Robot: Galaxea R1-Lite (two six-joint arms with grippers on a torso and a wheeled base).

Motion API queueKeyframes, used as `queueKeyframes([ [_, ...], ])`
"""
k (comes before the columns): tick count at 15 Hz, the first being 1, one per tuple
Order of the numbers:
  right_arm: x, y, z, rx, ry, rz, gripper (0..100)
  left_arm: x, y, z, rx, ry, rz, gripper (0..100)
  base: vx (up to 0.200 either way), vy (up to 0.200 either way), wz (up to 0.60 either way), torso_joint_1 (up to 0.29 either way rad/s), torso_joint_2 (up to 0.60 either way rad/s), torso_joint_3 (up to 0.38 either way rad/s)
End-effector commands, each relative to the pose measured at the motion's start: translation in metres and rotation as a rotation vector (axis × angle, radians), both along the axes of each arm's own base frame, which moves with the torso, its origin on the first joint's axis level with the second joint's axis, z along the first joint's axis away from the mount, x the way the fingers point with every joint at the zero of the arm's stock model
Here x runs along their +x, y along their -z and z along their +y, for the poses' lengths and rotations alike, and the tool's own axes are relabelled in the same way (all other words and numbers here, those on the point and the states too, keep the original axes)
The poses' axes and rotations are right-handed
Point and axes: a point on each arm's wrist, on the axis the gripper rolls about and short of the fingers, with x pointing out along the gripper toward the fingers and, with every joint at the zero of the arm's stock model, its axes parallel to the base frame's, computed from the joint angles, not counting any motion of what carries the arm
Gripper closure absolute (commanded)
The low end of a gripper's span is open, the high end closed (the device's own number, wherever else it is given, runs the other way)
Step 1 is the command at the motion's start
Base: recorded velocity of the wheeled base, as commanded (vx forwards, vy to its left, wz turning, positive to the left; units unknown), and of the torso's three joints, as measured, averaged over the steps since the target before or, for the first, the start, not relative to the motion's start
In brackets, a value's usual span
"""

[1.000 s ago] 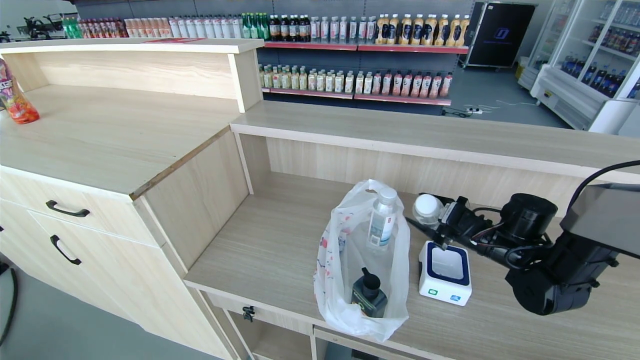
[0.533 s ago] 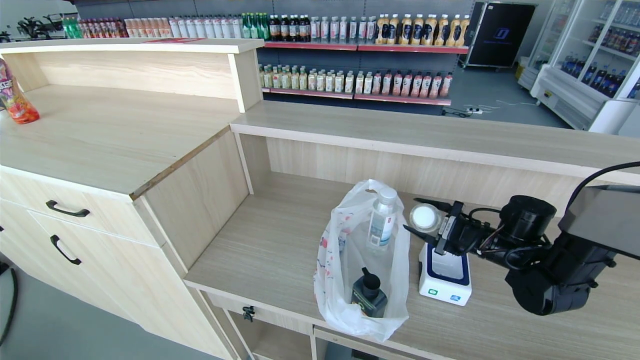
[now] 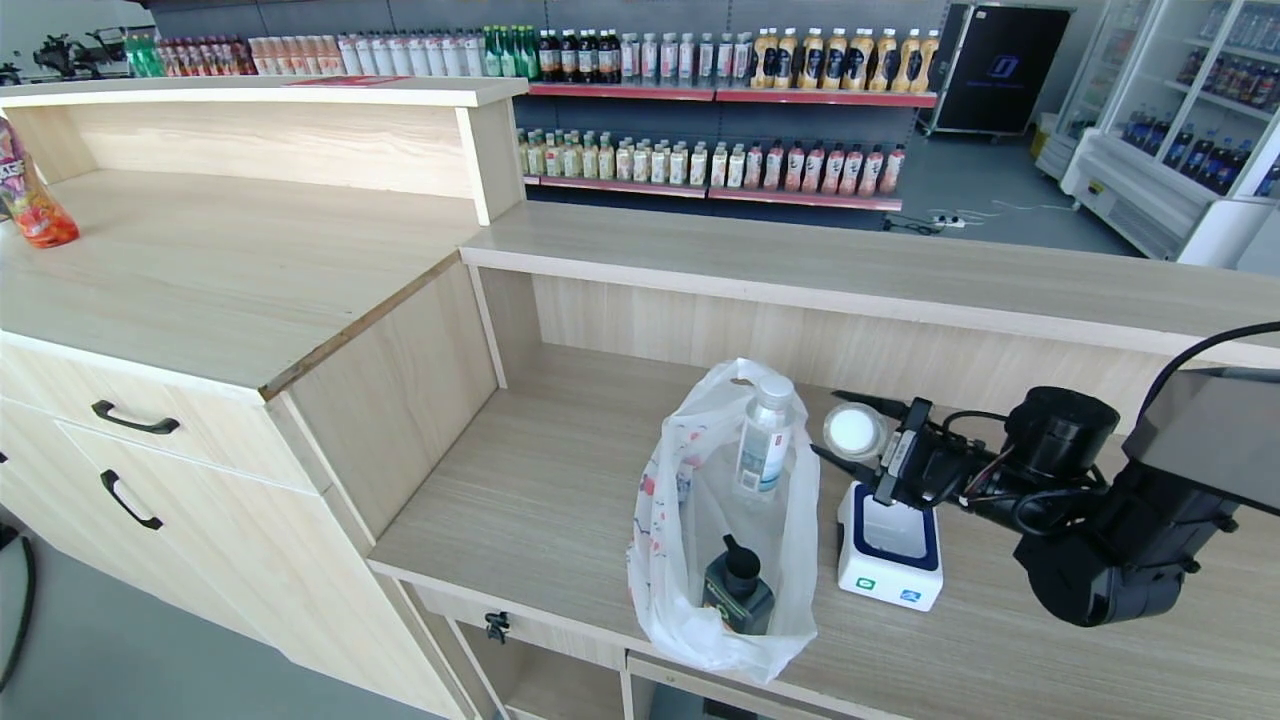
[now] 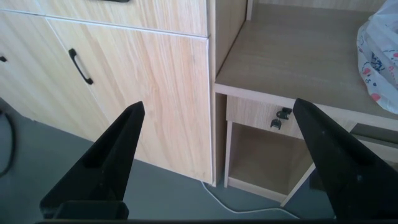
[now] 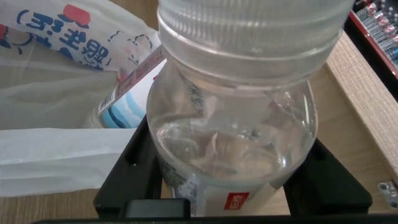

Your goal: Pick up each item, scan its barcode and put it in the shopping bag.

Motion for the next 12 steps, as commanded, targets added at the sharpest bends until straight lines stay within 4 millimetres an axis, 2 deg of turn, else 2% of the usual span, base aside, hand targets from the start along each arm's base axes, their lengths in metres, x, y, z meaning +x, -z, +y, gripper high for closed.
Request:
queueKeyframes([
  [1, -0.0019, -0.0033, 0.0046, -0.008, -0.013, -0.018, 100, 0.0, 0.0, 0.0, 0.001, -0.001, 0.0, 0, 0.0, 0.0, 0.0, 0.0, 0.0, 0.0],
  [7, -0.0028, -0.0087, 0.0049, -0.011, -0.076, -0.044, 100, 0.0, 0.0, 0.0, 0.001, -0.001, 0.0, 0, 0.0, 0.0, 0.0, 0.0, 0.0, 0.0],
  [12, 0.0034, -0.0037, 0.0061, -0.012, -0.094, -0.045, 100, 0.0, 0.0, 0.0, 0.0, -0.001, 0.0, 0, 0.0, 0.0, 0.0, 0.0, 0.0, 0.0],
])
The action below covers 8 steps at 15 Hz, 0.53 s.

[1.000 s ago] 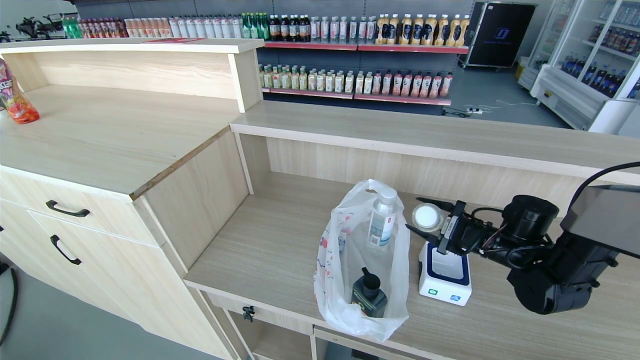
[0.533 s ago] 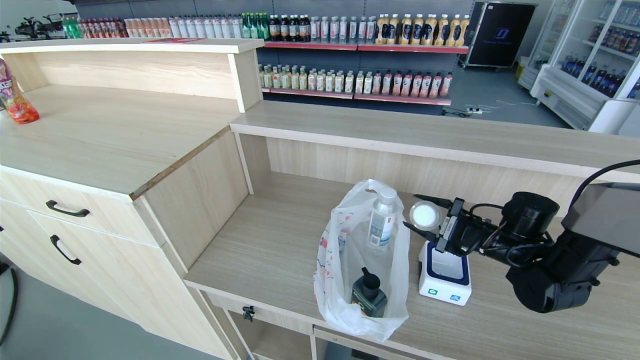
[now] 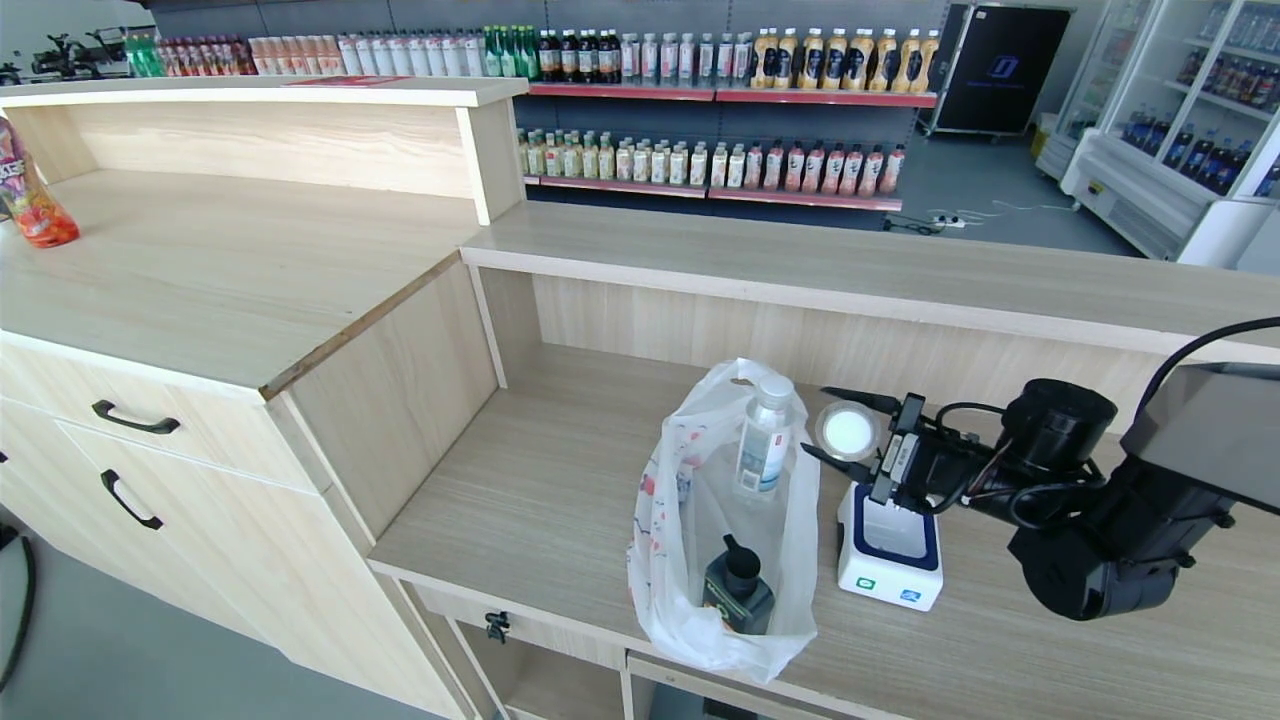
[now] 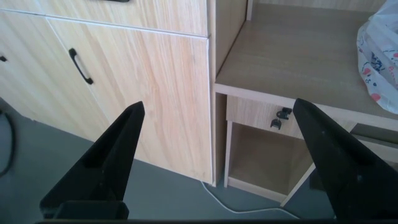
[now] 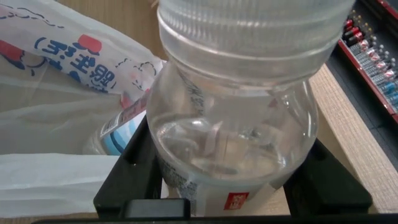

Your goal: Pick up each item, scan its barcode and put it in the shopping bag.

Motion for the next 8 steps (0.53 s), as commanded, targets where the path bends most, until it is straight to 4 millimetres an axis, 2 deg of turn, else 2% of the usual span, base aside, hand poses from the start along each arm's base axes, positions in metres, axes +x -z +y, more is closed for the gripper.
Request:
queueKeyframes([
  [1, 0.0024, 0.0047, 0.0009, -0.002, -0.01, 0.008, 100, 0.0, 0.0, 0.0, -0.001, -0.001, -0.001, 0, 0.0, 0.0, 0.0, 0.0, 0.0, 0.0],
  [8, 0.0031, 0.0089, 0.0013, -0.008, -0.03, 0.014, 100, 0.0, 0.0, 0.0, -0.001, -0.001, -0.001, 0, 0.0, 0.0, 0.0, 0.0, 0.0, 0.0],
])
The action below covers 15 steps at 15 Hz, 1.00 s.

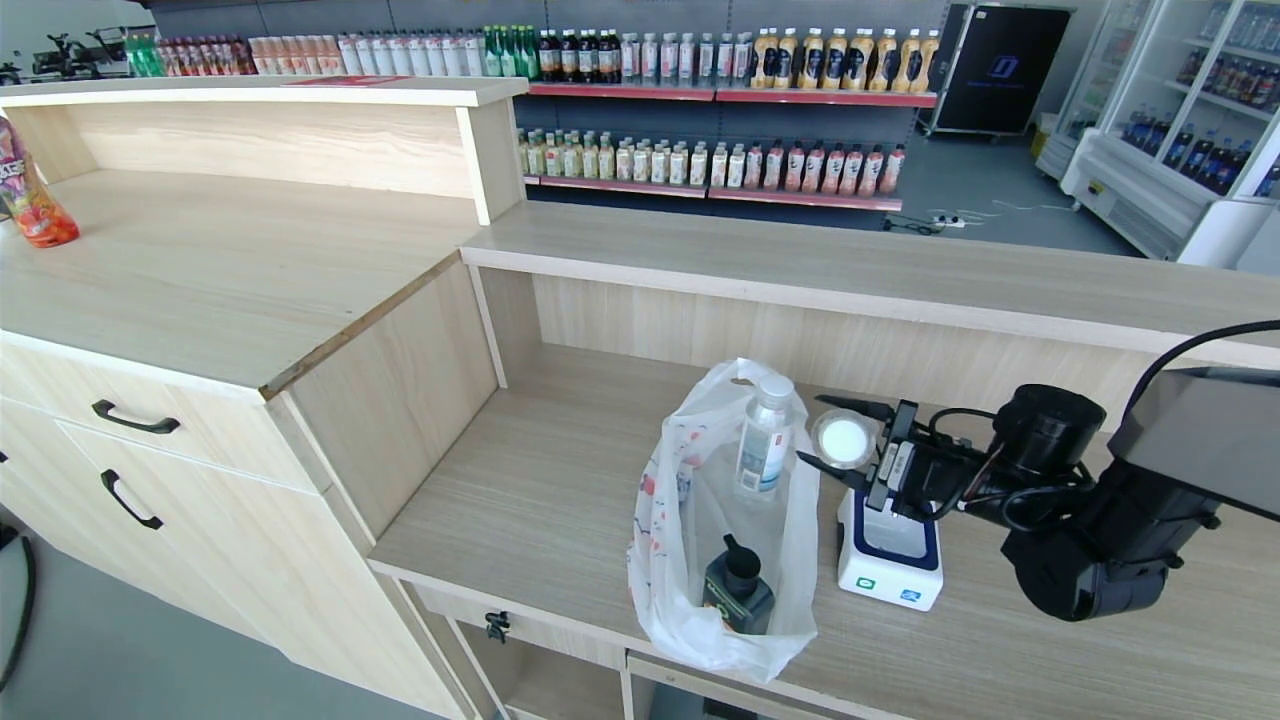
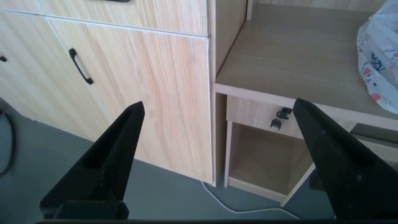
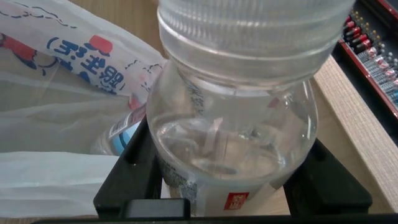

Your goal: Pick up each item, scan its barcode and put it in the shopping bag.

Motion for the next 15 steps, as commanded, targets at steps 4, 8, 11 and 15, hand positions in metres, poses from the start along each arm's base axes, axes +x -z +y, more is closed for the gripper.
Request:
queueKeyframes([
  [4, -0.002, 0.002, -0.002, -0.009, 0.004, 0.004, 100, 0.0, 0.0, 0.0, 0.001, -0.001, 0.0, 0, 0.0, 0.0, 0.0, 0.0, 0.0, 0.0],
  [8, -0.007, 0.006, -0.013, -0.029, 0.034, 0.011, 100, 0.0, 0.0, 0.0, 0.0, -0.001, 0.0, 0, 0.0, 0.0, 0.0, 0.0, 0.0, 0.0],
  [11, -0.006, 0.008, -0.02, -0.046, 0.054, -0.002, 100, 0.0, 0.0, 0.0, 0.0, -0.001, 0.0, 0, 0.0, 0.0, 0.0, 0.0, 0.0, 0.0],
  [15, -0.006, 0.009, -0.022, -0.046, 0.06, 0.0, 100, 0.0, 0.0, 0.0, 0.001, -0.001, 0.0, 0, 0.0, 0.0, 0.0, 0.0, 0.0, 0.0],
])
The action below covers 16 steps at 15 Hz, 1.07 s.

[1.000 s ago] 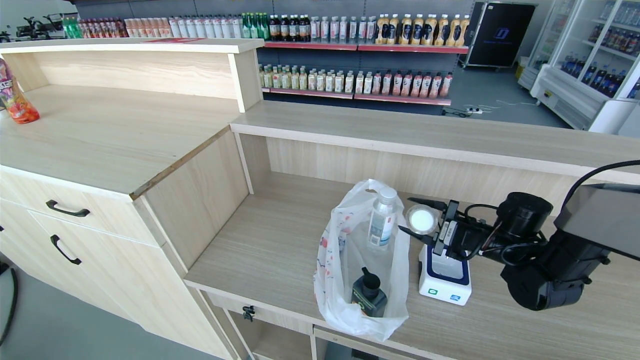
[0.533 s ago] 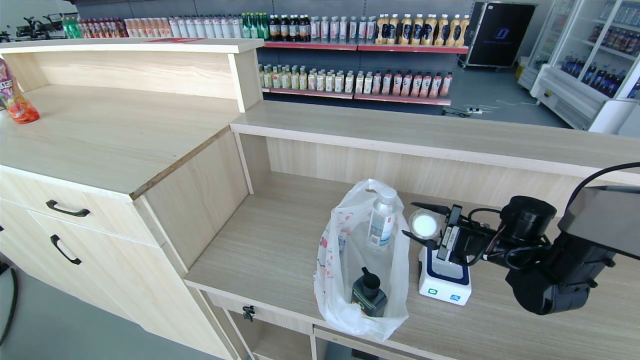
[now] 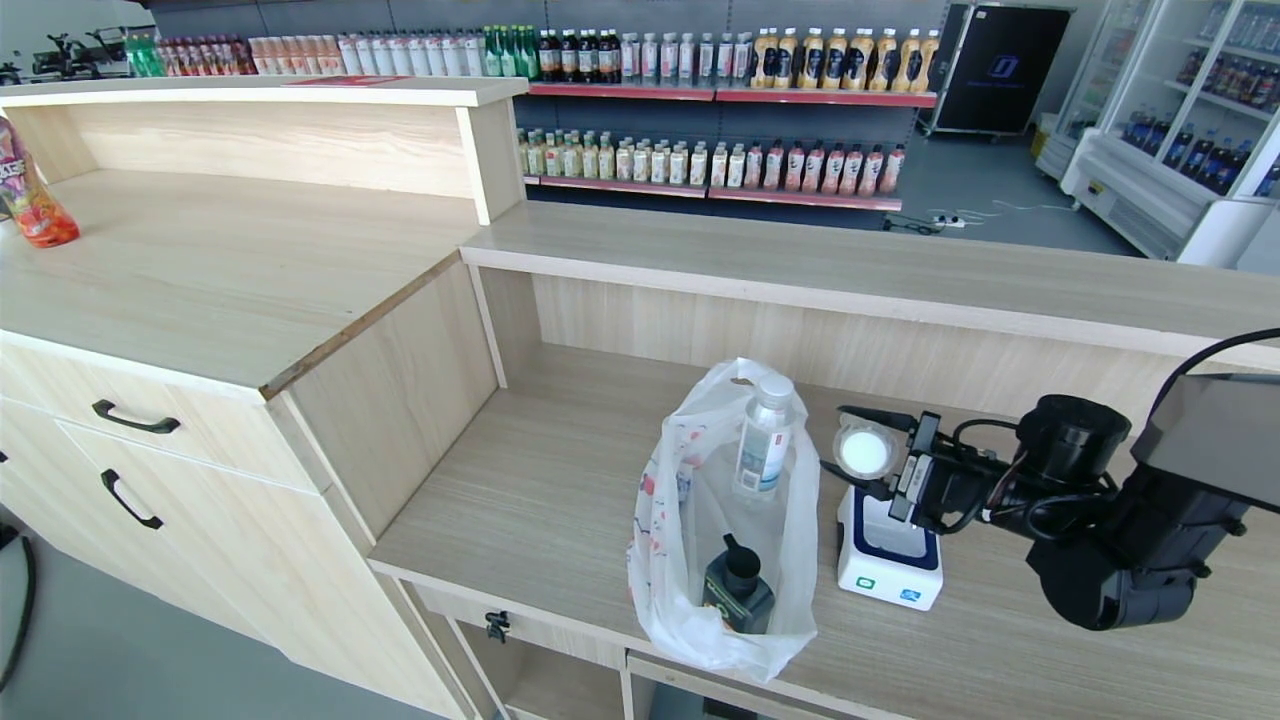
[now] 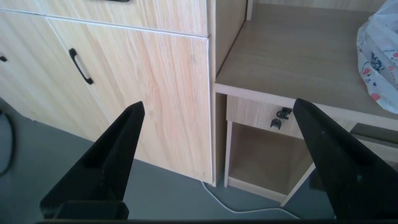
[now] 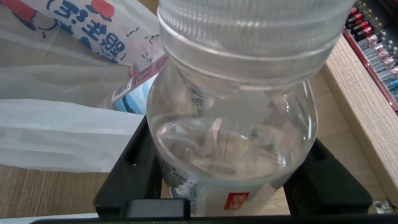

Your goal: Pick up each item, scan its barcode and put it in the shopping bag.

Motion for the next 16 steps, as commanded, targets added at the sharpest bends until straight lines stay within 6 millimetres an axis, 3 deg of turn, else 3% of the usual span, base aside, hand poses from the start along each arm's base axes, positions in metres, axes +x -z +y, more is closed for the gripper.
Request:
queueKeyframes([
  [1, 0.0, 0.0, 0.0, 0.0, 0.0, -0.001, 100, 0.0, 0.0, 0.0, 0.001, -0.001, 0.0, 0, 0.0, 0.0, 0.0, 0.0, 0.0, 0.0],
  [12, -0.003, -0.009, 0.0, -0.001, 0.002, -0.025, 100, 0.0, 0.0, 0.0, -0.001, -0.001, 0.0, 0, 0.0, 0.0, 0.0, 0.0, 0.0, 0.0],
  [15, -0.012, -0.049, -0.001, 0.071, 0.004, -0.023, 100, 0.0, 0.0, 0.0, -0.001, -0.001, 0.0, 0, 0.0, 0.0, 0.0, 0.0, 0.0, 0.0],
  [16, -0.024, -0.082, -0.002, 0.139, 0.0, -0.004, 100, 0.0, 0.0, 0.0, -0.001, -0.001, 0.0, 0, 0.0, 0.0, 0.0, 0.0, 0.0, 0.0],
])
